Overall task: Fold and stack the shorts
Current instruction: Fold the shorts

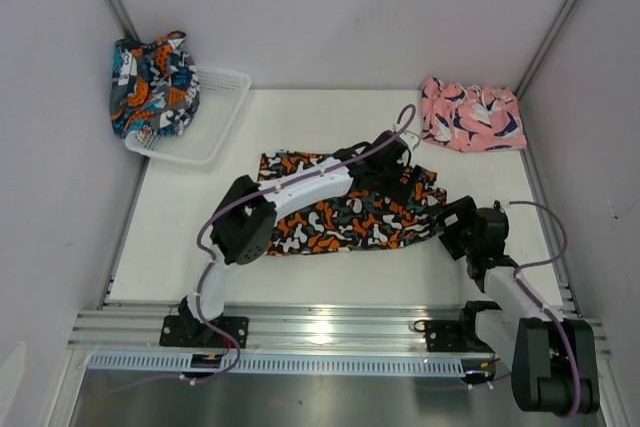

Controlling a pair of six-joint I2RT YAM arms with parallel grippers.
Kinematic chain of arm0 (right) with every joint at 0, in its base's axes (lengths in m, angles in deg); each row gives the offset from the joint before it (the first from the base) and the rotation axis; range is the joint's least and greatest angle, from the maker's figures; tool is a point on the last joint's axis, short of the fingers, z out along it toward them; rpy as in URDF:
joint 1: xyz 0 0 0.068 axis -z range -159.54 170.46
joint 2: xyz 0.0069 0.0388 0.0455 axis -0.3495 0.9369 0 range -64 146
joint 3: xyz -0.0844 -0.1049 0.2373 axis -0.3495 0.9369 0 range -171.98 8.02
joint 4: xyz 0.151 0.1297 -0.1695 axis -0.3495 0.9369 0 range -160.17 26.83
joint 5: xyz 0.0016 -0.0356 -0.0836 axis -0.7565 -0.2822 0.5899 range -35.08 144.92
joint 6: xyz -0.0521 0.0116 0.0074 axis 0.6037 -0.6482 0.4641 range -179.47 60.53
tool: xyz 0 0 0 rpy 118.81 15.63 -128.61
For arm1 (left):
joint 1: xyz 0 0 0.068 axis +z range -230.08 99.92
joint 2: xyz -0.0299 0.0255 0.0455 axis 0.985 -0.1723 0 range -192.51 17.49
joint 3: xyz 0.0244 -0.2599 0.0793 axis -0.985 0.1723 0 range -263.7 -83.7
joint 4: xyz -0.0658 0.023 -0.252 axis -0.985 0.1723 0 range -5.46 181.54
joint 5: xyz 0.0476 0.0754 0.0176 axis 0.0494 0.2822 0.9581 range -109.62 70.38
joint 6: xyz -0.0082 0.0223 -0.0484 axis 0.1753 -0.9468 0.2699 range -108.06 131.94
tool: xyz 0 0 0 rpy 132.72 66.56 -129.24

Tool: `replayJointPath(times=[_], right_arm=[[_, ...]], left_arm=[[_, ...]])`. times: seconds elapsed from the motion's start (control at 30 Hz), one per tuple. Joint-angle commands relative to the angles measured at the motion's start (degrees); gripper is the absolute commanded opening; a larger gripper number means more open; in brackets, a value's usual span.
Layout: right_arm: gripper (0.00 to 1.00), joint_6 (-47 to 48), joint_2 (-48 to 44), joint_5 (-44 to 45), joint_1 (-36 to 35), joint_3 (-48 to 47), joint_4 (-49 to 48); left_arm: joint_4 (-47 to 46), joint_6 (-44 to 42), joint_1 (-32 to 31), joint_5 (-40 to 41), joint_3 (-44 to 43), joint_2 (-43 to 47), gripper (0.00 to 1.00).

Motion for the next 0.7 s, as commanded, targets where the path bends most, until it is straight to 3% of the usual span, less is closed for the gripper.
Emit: replayJointPath(times=[0.0,0.3,0.67], right_arm=[[0.99,-1.4,5.3,-6.0,2.6,2.2,-9.8],[0.99,-1.8,17.8,-11.1,6.2,1.2,-22.1],[0.72,8.2,18.5,-7.5,6.8,-5.8,-12.7]], left_arm=[[2.7,1.1,-0.4,-2.7,-7.3,-6.1,0.99],[6.1,2.1,-0.4,-6.3,-12.6,-14.8,0.97],[4.6,-0.7,-0.6,-8.5,-11.9,-16.9,0.97]])
